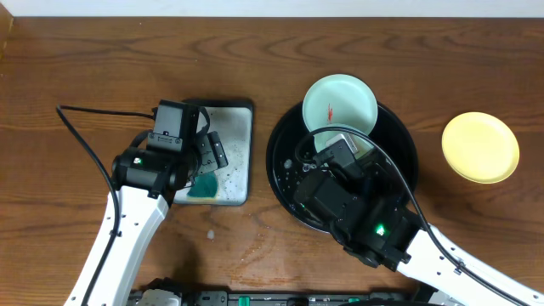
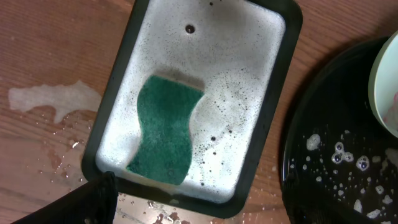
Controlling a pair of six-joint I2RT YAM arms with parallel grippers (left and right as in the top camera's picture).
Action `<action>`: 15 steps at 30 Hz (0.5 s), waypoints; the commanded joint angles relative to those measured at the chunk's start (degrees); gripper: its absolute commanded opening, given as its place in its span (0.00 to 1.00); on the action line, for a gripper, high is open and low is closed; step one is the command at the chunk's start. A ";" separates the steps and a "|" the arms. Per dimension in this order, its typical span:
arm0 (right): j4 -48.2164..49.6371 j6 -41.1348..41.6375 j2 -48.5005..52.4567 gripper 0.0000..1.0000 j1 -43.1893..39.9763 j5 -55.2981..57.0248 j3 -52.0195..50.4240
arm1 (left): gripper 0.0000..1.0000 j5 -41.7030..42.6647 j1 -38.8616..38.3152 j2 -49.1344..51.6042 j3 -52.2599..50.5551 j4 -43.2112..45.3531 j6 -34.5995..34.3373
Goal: Clean dirty plates on tray and stack at the side
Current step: 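Carry the plate right and set it on the yellow plate, release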
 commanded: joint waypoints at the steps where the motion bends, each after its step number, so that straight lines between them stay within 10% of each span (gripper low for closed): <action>1: 0.11 -0.44 -0.48 0.01 0.37 2.49 0.13 | 0.85 -0.09 0.24 0.02 1.57 -0.28 0.33; 15: 1.11 11.37 -0.46 0.01 -7.41 -14.14 0.13 | 0.85 -0.09 0.24 0.02 1.57 -0.28 0.33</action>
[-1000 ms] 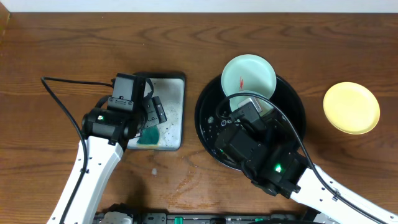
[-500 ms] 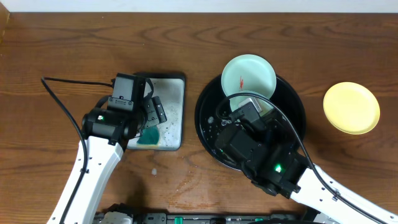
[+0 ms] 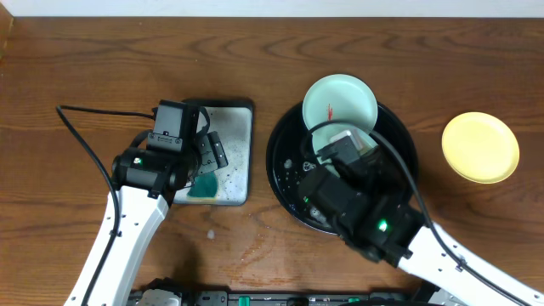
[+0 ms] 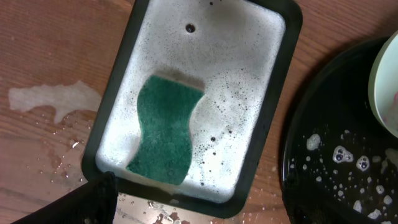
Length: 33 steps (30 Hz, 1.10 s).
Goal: Clean dirty plates on tray and stack at the side
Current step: 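Carry the plate right and set it on the yellow plate, release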
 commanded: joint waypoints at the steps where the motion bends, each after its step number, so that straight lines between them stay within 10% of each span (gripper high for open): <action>1: 0.79 9.11 -0.46 0.01 -6.12 -14.12 0.13 | 0.85 -0.09 0.24 0.02 1.57 -0.28 0.33; 13: 6.45 11.26 0.66 0.01 -59.67 -72.63 0.17 | 0.85 -0.09 0.24 0.02 1.57 -0.28 0.35; 21: 9.25 15.54 13.11 0.01 -91.95 -77.66 0.17 | 0.85 -0.09 0.24 0.02 1.57 -0.28 0.33; 29: 17.99 15.02 26.73 0.03 -98.18 -78.90 0.17 | 0.85 -0.09 0.24 0.02 1.57 -0.28 0.33; 31: 21.40 11.30 27.17 0.48 -97.79 -83.87 0.17 | 0.85 -0.09 0.24 0.02 1.57 -0.28 0.33; 33: 22.51 12.46 26.40 0.70 -97.20 -86.66 0.68 | 0.85 -0.09 0.24 0.02 1.57 -0.28 0.33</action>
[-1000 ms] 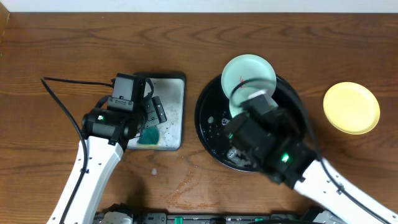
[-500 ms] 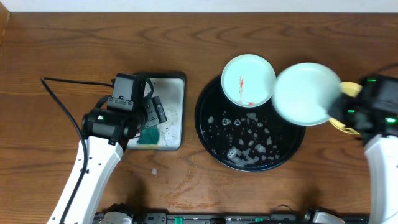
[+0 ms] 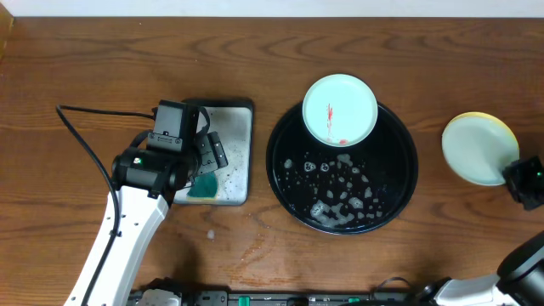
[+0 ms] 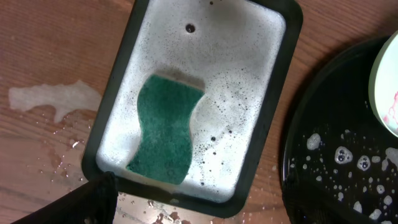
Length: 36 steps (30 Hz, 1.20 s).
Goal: Clean dirty plates on tray and stack at the side
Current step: 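Carry the plate right and set it on the yellow plate, release, then move the right gripper back over the tray to the last plate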
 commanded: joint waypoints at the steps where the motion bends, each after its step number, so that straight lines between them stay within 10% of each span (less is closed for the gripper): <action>1: 1.49 -0.24 -2.10 0.73 1.22 -9.14 1.36 | 0.85 -0.11 0.24 0.02 1.53 -0.17 0.33; 11: 2.16 -10.47 -15.19 0.63 25.33 -8.92 3.15 | 0.85 -0.11 0.24 0.02 1.53 -0.17 0.33; 18: 7.28 -15.30 -8.28 0.74 46.56 17.64 2.97 | 0.85 -0.11 0.24 0.02 1.53 -0.17 0.33; 31: 29.53 -16.13 12.76 0.56 50.71 9.01 2.97 | 0.85 -0.11 0.24 0.02 1.53 -0.17 0.33; 36: 29.14 -11.41 15.26 0.10 50.64 9.14 2.97 | 0.85 -0.11 0.24 0.02 1.53 -0.17 0.33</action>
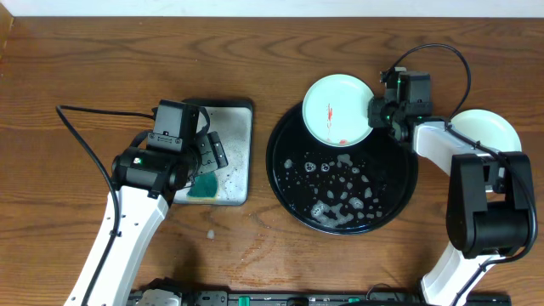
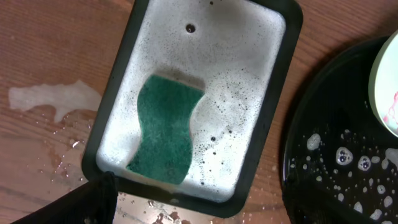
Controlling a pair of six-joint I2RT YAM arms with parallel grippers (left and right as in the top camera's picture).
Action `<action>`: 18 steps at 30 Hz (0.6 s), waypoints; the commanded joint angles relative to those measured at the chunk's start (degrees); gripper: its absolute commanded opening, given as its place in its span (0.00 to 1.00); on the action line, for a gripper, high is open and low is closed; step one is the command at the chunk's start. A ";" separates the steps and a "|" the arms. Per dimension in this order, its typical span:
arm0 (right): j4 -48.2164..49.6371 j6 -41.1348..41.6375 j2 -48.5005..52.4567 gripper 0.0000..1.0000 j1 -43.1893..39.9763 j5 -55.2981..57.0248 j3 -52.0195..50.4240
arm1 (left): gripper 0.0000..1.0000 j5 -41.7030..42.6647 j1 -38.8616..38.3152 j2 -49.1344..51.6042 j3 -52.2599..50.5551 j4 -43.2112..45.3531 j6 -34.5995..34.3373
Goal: Clean dirty plates on tray and stack at the side
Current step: 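Move the right gripper back over the tray to the last plate, then grasp the last pale green plate rim with right gripper, tilt up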
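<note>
A pale green plate (image 1: 338, 109) with a red stain rests on the far rim of the round black tray (image 1: 293, 191), which holds foam and water. My right gripper (image 1: 382, 111) is at this plate's right rim; its jaws cannot be made out. A clean pale plate (image 1: 486, 133) lies on a yellow plate at the right side. My left gripper (image 1: 206, 161) hangs open over the soapy rectangular dish (image 2: 283, 74); one dark finger (image 2: 84, 200) shows. The green sponge (image 2: 165, 130) lies in the suds.
Spilled foam (image 2: 53, 98) and water drops wet the wood left of and in front of the soapy dish. The left arm's cable (image 1: 93, 115) loops over the table at the left.
My right gripper was at the far right edge beside the stacked plates; now it is at the right rim of the stained plate on the tray. Left arm and sponge are unchanged.
My right arm was low over the black tray, over a pale plate in it, at the first two moments. Later that plate lay on the yellow plate at the right side. Now the right gripper is back at the stained plate. The left gripper stayed over the sponge.
</note>
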 commanded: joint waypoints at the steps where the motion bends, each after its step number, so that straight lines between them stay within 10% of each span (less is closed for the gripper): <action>1: -1.14 3.82 1.95 0.03 0.50 -2.29 -0.28 | 0.85 -0.11 0.24 0.02 1.53 -0.20 0.35; 18: -46.12 11.76 -19.15 0.01 2.75 -2.89 -1.42 | 0.85 -0.11 0.24 0.02 1.53 -0.20 0.35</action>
